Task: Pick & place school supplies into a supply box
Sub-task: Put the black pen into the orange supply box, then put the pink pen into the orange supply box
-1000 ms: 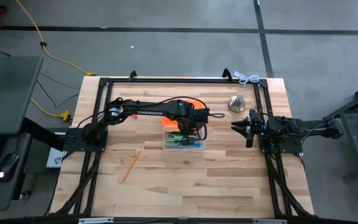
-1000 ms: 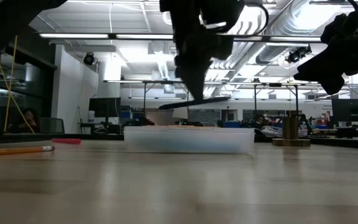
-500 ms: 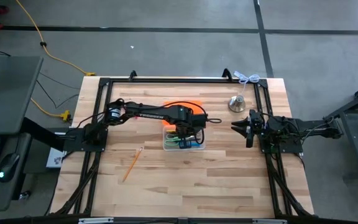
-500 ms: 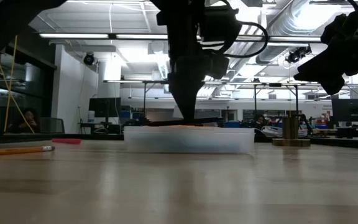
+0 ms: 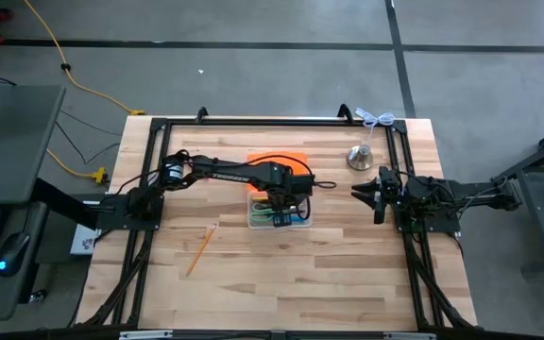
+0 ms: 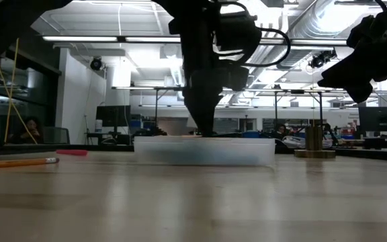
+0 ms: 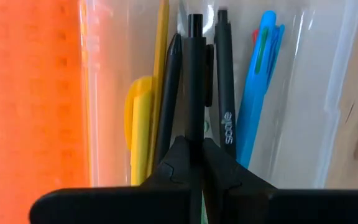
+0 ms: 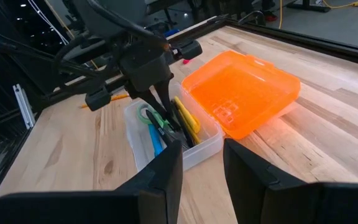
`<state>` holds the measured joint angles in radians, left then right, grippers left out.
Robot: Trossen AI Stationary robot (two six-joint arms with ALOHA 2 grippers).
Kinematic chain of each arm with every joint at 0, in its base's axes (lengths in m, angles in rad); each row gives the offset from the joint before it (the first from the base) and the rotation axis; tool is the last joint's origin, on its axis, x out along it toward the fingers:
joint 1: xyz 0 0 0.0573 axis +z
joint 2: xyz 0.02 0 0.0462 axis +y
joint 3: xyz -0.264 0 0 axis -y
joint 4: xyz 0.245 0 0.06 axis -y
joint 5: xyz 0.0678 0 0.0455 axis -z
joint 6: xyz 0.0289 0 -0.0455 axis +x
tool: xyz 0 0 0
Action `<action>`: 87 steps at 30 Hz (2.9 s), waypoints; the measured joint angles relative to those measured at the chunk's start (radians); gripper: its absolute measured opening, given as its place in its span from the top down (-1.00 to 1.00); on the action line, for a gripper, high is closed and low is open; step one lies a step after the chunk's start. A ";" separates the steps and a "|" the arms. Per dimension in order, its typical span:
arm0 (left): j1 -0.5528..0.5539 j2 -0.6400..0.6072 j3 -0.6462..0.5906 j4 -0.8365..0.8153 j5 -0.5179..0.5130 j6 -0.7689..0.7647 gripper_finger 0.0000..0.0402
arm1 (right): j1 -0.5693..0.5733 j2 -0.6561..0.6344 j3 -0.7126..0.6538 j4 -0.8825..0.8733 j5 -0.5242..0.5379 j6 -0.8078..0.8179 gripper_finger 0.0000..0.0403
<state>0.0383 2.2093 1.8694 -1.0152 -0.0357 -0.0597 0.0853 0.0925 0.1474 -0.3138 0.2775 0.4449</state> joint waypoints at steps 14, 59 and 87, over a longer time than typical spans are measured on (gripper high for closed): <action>0.000 0.000 0.000 0.023 0.005 0.011 0.80 | 0.000 0.000 0.000 0.000 0.000 0.000 0.53; 0.001 0.032 0.002 0.060 0.029 0.003 0.08 | 0.000 0.000 0.000 0.004 -0.005 0.011 0.53; 0.095 -0.065 0.257 -0.348 -0.039 -0.036 0.06 | 0.000 0.000 0.000 0.004 -0.003 0.002 0.53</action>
<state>0.1329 2.1445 2.1269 -1.3627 -0.0743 -0.0959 0.0853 0.0921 0.1474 -0.3096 0.2741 0.4473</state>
